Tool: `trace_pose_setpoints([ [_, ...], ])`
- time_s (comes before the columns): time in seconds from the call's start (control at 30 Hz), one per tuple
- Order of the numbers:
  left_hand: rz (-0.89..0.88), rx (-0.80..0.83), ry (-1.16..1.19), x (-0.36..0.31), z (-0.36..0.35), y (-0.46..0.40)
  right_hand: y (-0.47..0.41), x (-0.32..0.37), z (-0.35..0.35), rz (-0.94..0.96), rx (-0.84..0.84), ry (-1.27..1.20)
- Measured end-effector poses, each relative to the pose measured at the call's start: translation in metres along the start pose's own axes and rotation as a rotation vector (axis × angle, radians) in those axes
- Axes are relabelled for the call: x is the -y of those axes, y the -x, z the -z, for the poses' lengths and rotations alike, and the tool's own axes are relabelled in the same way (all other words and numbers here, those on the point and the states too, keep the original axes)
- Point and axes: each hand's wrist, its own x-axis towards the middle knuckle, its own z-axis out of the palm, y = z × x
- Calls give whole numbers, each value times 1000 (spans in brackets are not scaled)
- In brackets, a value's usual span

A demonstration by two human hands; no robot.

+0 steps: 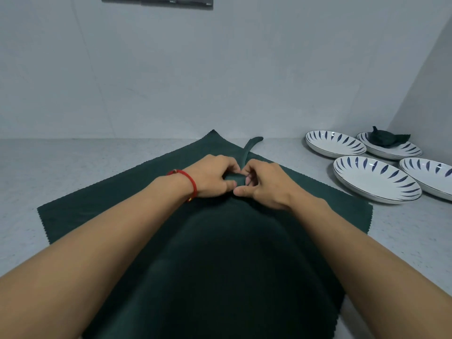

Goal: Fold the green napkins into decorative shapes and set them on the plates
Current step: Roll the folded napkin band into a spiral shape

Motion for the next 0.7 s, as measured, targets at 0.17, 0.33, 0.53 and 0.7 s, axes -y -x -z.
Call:
trace_pose_setpoints([
  [0.17, -137, -15, -194, -9, -14, 58, 48, 18, 0, -41, 72, -60],
  [0.33, -199, -65, -263, -30, -20, 105, 99, 35, 0, -62, 164, -155],
  [0.53, -54, -18, -65, -33, -19, 113, 105, 40, 1, -92, 196, -238],
  [0.7, 45, 91, -54, -31, -13, 98, 102, 27, -4, -115, 49, -377],
])
